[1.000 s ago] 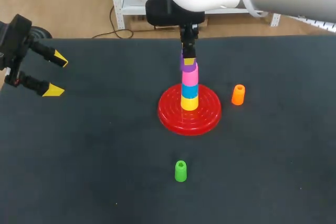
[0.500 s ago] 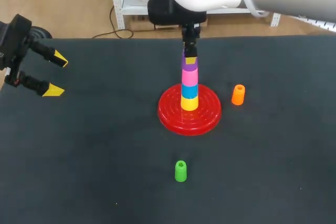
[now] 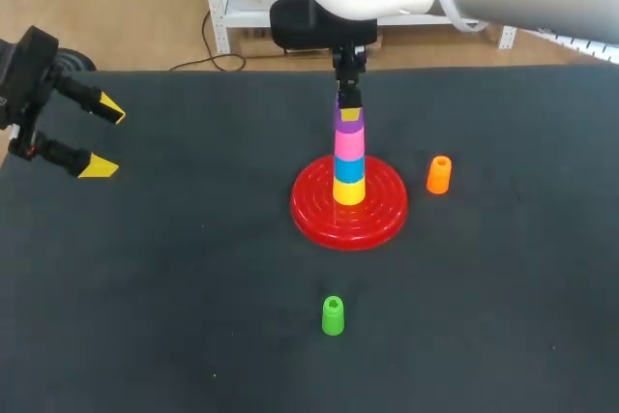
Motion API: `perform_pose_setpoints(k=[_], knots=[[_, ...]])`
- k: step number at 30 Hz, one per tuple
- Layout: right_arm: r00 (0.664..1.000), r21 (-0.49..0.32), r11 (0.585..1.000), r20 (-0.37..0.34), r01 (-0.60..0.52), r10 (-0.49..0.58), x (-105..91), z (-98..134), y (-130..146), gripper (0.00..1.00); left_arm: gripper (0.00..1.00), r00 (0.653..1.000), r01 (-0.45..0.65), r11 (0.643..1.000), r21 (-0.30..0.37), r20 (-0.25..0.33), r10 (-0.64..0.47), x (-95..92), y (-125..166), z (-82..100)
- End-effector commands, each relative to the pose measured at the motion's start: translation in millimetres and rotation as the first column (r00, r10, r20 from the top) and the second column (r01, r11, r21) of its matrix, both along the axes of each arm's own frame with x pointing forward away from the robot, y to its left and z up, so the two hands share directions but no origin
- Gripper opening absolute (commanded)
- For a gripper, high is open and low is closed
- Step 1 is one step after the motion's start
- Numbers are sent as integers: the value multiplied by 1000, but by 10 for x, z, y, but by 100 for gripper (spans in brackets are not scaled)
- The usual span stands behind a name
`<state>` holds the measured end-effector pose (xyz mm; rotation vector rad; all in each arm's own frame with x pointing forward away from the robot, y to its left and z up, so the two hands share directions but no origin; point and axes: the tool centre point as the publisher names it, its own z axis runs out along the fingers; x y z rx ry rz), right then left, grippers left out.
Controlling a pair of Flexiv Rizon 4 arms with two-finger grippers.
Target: Pick up and stack the cylinders on the red base in this order: pink,purple,orange,green
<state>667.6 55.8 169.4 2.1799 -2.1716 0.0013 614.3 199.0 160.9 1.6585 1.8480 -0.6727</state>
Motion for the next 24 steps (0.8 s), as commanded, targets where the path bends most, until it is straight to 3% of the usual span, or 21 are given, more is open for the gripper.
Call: perform_pose_setpoints(k=[1, 24], knots=[[1000, 1, 1000, 11, 5, -5, -12, -38, -26, 0, 100, 1000, -1, 1000, -2, 4, 1, -11, 5, -7], [1000, 5, 1000, 20, 14, -14, 61, -2, -74, 0, 100, 1000, -1, 1000, -2, 4, 1, -11, 5, -7]])
